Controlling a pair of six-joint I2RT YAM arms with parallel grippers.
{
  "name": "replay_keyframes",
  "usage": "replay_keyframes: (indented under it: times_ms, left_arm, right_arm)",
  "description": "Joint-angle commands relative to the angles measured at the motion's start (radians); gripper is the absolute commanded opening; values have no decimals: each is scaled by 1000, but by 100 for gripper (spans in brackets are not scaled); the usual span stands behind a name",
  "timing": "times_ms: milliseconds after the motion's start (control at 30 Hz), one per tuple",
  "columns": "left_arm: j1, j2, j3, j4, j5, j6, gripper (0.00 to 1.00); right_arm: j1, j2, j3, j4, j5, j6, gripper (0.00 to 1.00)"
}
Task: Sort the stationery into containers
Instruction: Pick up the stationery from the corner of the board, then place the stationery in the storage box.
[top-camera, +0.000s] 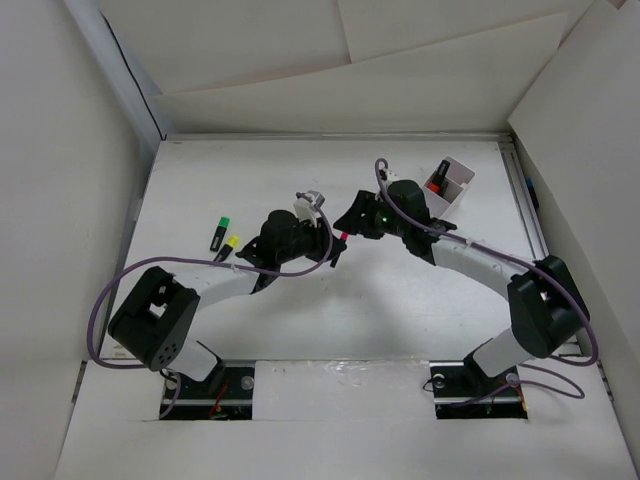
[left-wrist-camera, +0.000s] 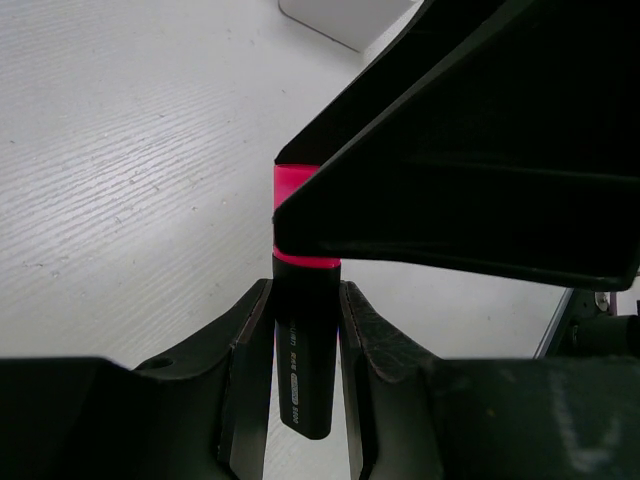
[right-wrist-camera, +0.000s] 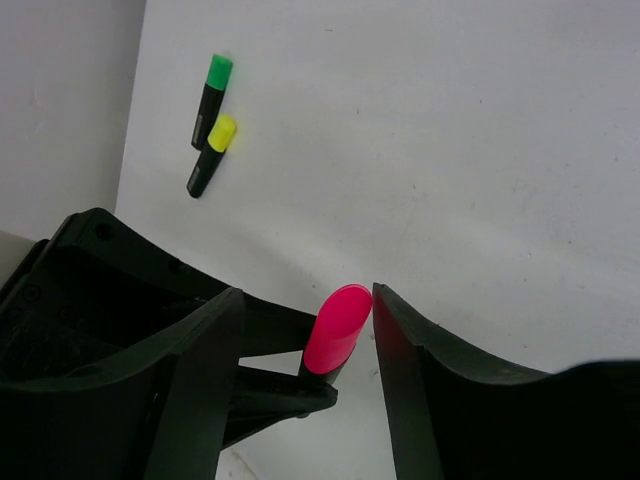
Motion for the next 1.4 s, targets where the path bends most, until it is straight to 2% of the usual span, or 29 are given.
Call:
replay_keyframes:
  times_ms: [0,133,533,600,733,867,1000,1133,1367]
  left_arm:
    - [3,-13,26,45,28,-4,0]
    - [3,-22,26,54,28,-4,0]
    - [3,-50,8,54,2,-4,0]
    - [3,-50,8,54,2,-4,0]
    - [3,-50,8,54,24,-13,10]
    - [3,-61,-1,54,14,-13,39]
    - [3,-93,-21,73,25,-13,52]
    - [3,-128,-31,73,13,-13,57]
    - [3,-179,-75,116,17,-4,57]
  right_arm:
    - [27,7,38,44,12,14,59]
    - [27,7,29,44,13,14,47]
    - [45,47,29,44,13,23,37]
    - [45,47,29,44,13,23,30]
    - [45,29,29,44,36,33,11]
    - [35,1,29,44,54,33,9]
    - [4,-8,38,44,75,33,8]
    - [-22,-8,38,44,104,33,7]
    - [-151,-8,29,44,114,33,5]
